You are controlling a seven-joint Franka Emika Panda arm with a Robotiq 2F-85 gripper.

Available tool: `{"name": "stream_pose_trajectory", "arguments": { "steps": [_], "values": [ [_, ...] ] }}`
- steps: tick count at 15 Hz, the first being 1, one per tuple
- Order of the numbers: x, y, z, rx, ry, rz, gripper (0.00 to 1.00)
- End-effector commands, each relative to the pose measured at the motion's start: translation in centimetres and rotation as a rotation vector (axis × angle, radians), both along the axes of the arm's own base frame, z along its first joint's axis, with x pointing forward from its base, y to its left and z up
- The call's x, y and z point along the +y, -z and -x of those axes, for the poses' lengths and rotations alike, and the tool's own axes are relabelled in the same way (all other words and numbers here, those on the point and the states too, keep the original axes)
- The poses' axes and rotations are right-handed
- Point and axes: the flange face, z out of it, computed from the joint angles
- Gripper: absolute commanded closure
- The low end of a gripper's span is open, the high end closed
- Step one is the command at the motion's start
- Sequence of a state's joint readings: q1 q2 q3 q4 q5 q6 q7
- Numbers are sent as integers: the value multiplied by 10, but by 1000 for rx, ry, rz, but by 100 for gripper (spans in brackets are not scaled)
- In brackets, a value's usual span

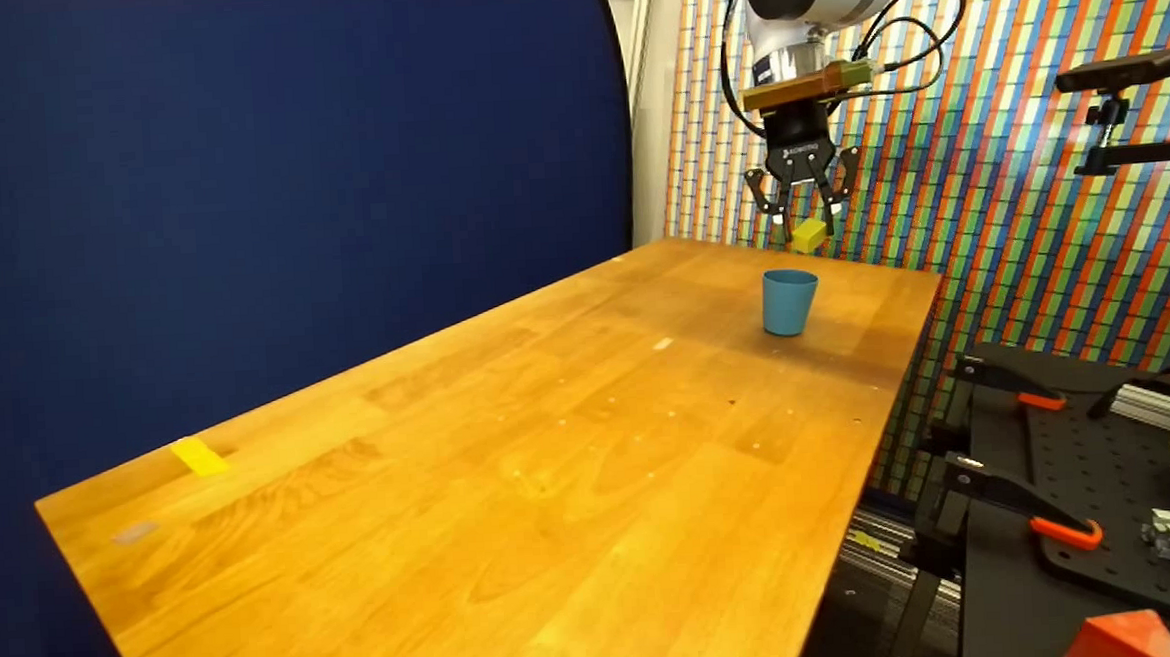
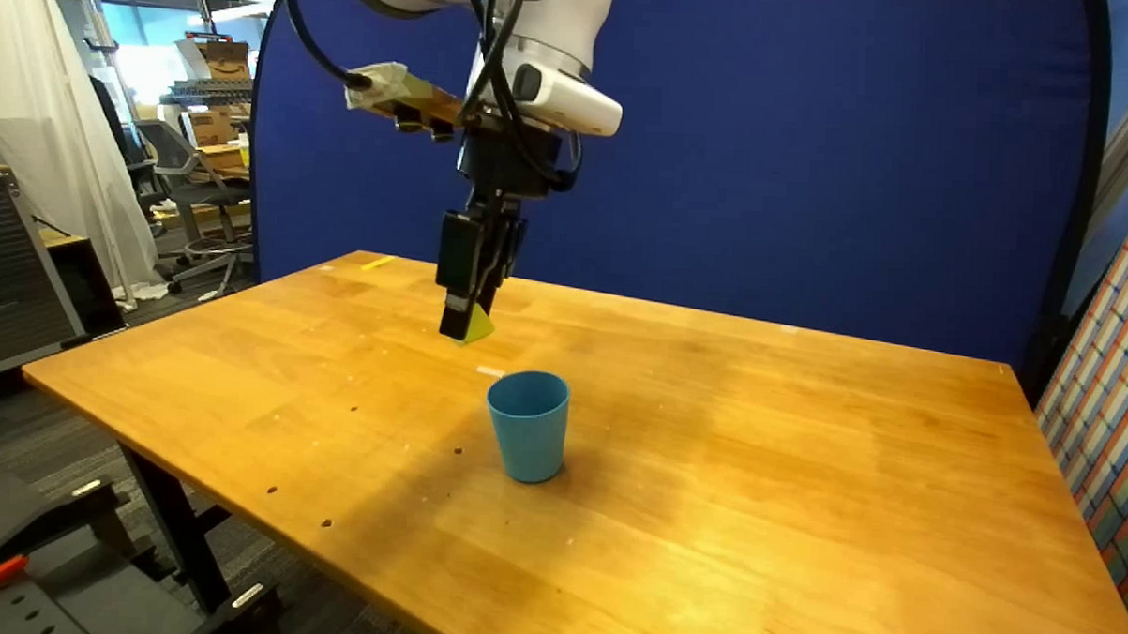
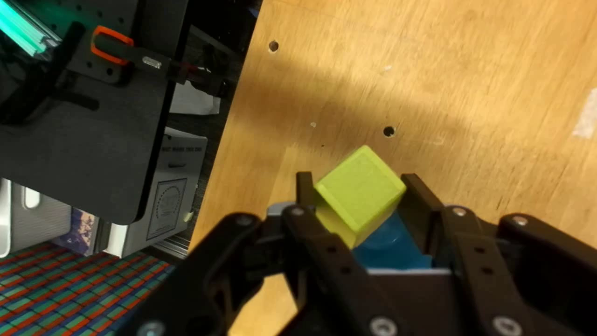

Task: Put the cube in the cup

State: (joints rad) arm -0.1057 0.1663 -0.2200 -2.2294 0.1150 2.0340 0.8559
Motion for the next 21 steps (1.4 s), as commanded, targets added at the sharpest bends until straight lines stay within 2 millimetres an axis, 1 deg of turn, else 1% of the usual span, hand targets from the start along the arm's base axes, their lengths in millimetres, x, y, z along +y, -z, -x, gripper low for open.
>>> {"name": "stream_pose_trajectory", "arguments": {
  "steps": [1,8,17,18,19,21],
  "values": [
    [-14,-10,-4,20,88,55,76],
    [-27,-14,-13,60,175,87,76],
    [-43,-17,-24,72,194,90,76],
    [-43,-16,-24,71,190,79,26],
    [-44,-15,-24,70,186,79,25],
    [-43,-12,-22,69,187,65,12]
  ]
}}
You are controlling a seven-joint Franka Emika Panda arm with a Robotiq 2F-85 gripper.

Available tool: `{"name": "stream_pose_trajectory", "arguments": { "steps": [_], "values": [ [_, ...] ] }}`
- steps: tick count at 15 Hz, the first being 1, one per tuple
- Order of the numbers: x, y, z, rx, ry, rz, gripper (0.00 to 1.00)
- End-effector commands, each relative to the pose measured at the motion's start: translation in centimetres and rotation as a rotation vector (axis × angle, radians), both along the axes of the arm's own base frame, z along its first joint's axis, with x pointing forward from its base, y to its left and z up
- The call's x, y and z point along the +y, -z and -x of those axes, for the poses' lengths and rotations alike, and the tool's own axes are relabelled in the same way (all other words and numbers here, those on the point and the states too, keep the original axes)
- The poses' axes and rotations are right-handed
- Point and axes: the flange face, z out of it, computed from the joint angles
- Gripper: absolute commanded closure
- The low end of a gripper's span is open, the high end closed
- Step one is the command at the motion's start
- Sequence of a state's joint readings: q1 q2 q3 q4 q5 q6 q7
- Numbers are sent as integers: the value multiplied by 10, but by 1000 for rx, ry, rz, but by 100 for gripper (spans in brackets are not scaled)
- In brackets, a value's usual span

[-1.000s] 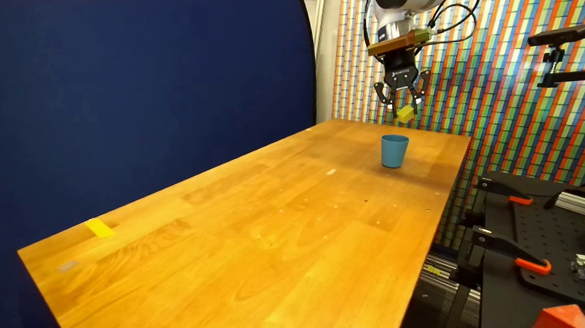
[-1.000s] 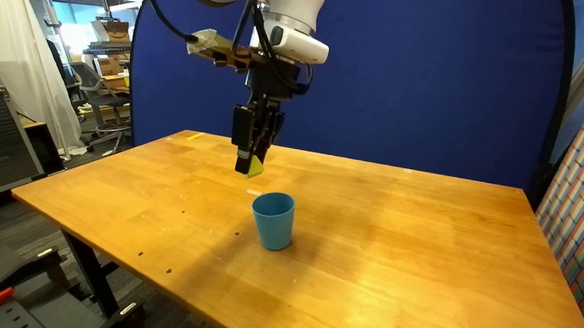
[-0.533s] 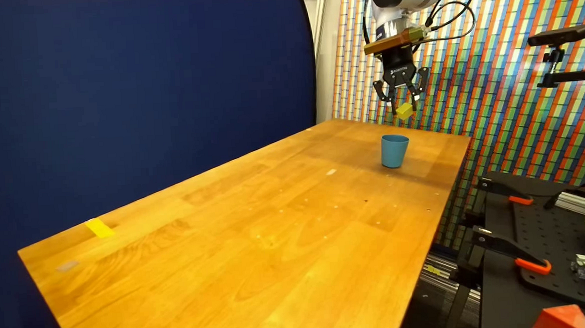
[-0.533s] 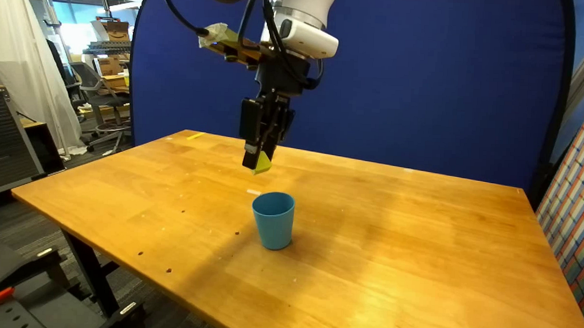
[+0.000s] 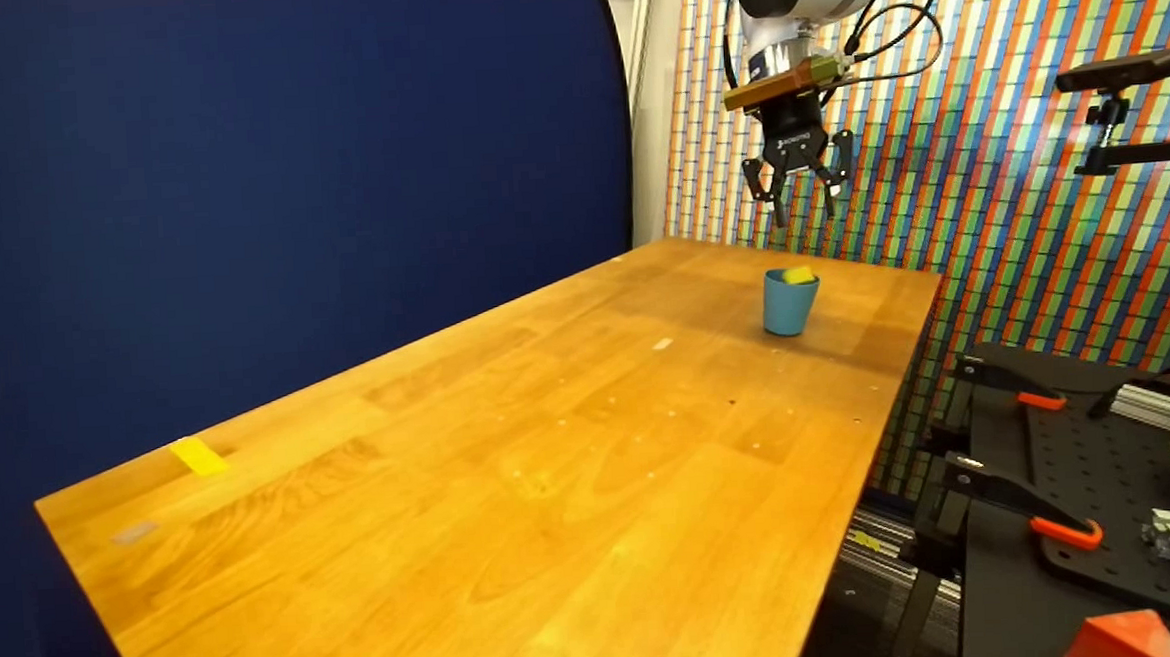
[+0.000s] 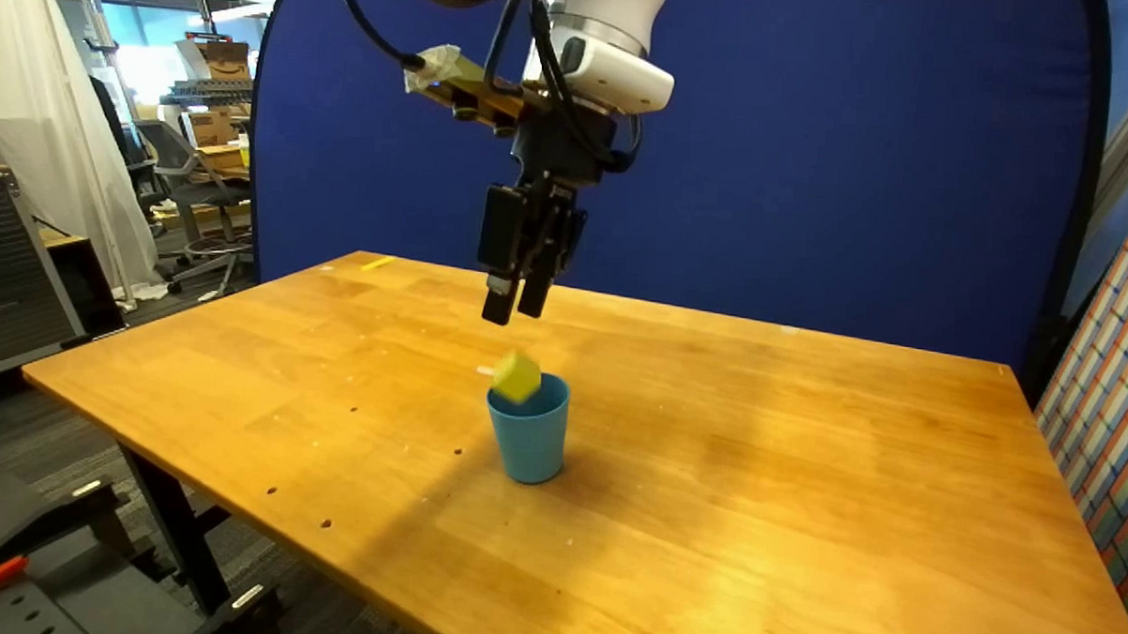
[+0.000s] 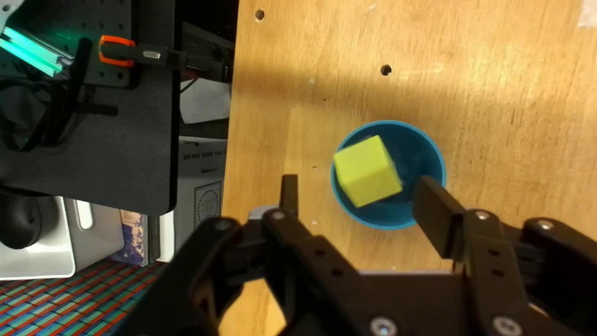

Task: Put the cube in the cup

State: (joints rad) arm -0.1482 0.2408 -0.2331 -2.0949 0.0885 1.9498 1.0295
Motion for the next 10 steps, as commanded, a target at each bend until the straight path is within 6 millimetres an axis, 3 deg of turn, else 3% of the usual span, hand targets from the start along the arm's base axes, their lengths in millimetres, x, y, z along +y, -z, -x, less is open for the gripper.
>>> {"name": "stream_pose_trajectory", "arguments": {
  "steps": [1,4,6,10],
  "values": [
    [-5,-2,-1,5,-3,-10,3],
    [6,-9,-1,-34,-57,-28,0],
    [35,-22,-7,-75,-189,-68,0],
    [113,-63,-26,-99,-406,-98,0]
  ]
}}
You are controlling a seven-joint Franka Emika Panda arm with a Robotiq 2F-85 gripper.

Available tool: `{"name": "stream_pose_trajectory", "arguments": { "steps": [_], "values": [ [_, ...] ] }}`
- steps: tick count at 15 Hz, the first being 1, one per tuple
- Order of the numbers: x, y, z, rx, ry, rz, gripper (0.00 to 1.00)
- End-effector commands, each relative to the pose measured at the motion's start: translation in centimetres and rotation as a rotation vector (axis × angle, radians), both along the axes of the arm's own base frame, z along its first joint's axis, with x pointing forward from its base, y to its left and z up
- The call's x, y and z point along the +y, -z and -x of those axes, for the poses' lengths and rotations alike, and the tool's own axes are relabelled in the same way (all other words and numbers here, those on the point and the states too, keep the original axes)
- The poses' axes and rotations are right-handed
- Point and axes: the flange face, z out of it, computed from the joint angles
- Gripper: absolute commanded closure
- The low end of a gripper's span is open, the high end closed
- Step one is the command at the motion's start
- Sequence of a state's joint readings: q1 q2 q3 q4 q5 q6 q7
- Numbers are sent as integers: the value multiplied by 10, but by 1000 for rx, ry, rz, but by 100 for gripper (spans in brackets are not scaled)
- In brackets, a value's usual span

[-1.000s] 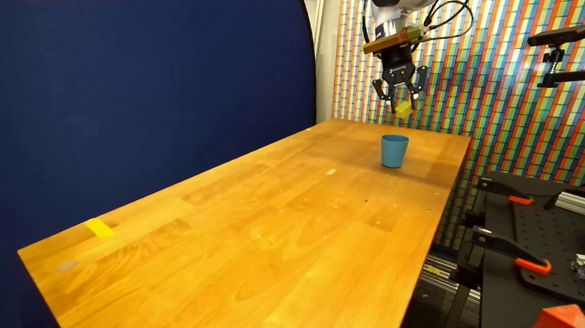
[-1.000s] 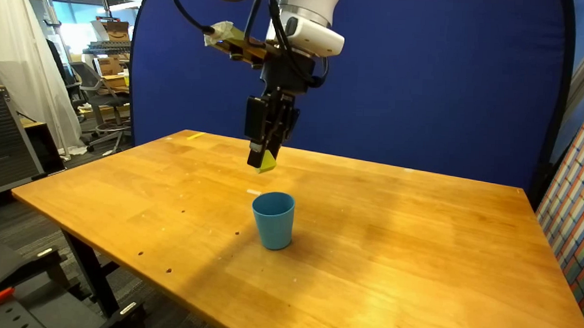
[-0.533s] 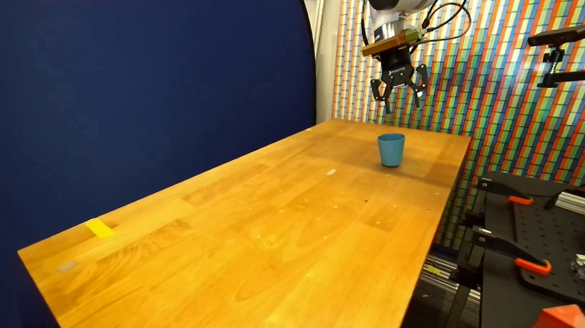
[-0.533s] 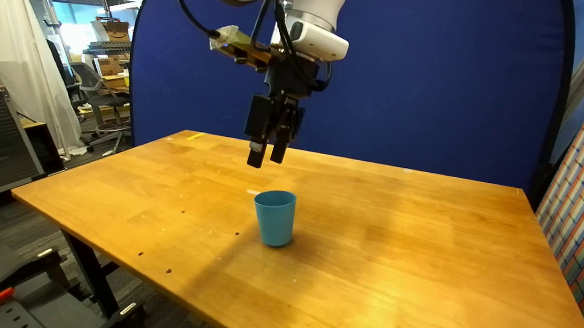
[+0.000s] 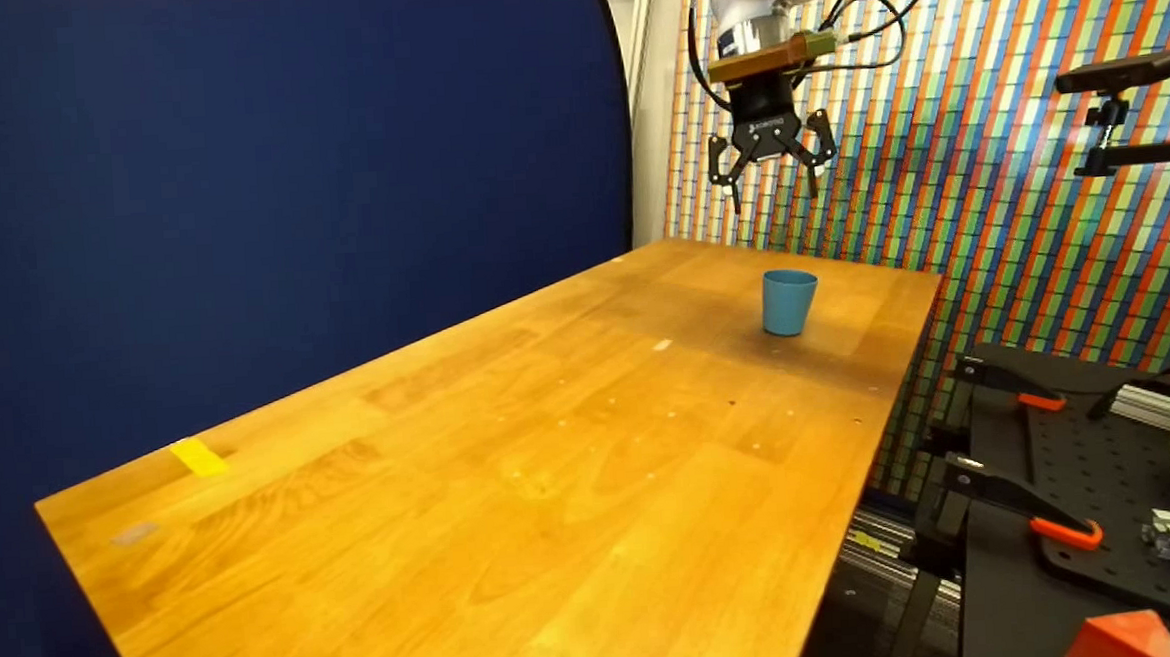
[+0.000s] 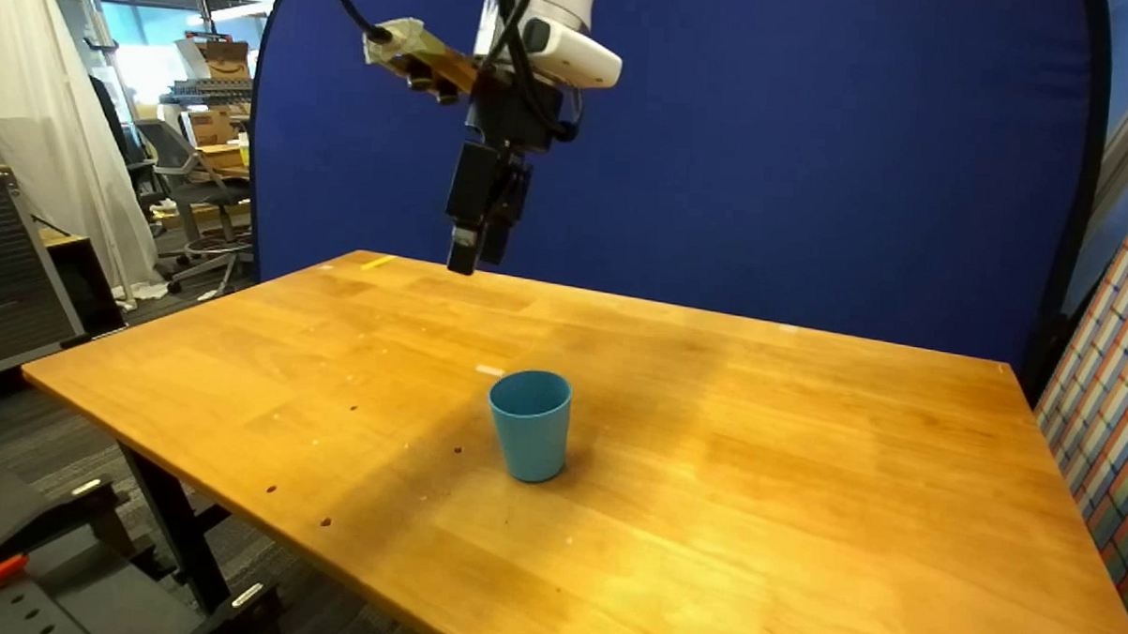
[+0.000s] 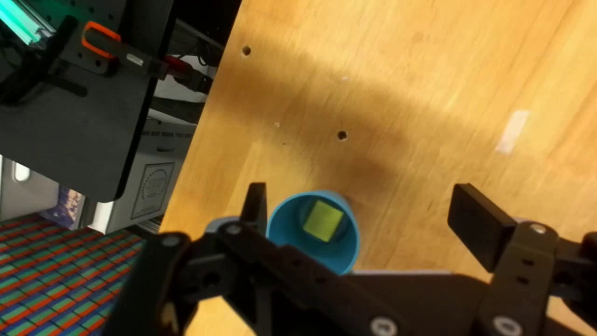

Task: Put the cube in the cup

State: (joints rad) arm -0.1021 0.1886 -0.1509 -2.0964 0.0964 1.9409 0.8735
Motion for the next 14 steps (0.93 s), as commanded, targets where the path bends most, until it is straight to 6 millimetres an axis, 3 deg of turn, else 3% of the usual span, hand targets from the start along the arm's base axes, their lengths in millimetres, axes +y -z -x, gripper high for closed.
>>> {"name": "stream_pose_trajectory", "arguments": {
  "steps": [1,5,8,9,10,12,14],
  "values": [
    [67,-51,-8,-40,-194,-32,0],
    [140,-120,-7,-54,-413,-56,0],
    [171,-174,3,-45,-573,-78,0],
    [177,-190,18,-39,-625,-86,0],
    [174,-157,2,-41,-531,-86,0],
    [178,-170,7,-52,-546,-85,0],
    [175,-160,6,-35,-540,-88,0]
  ]
}}
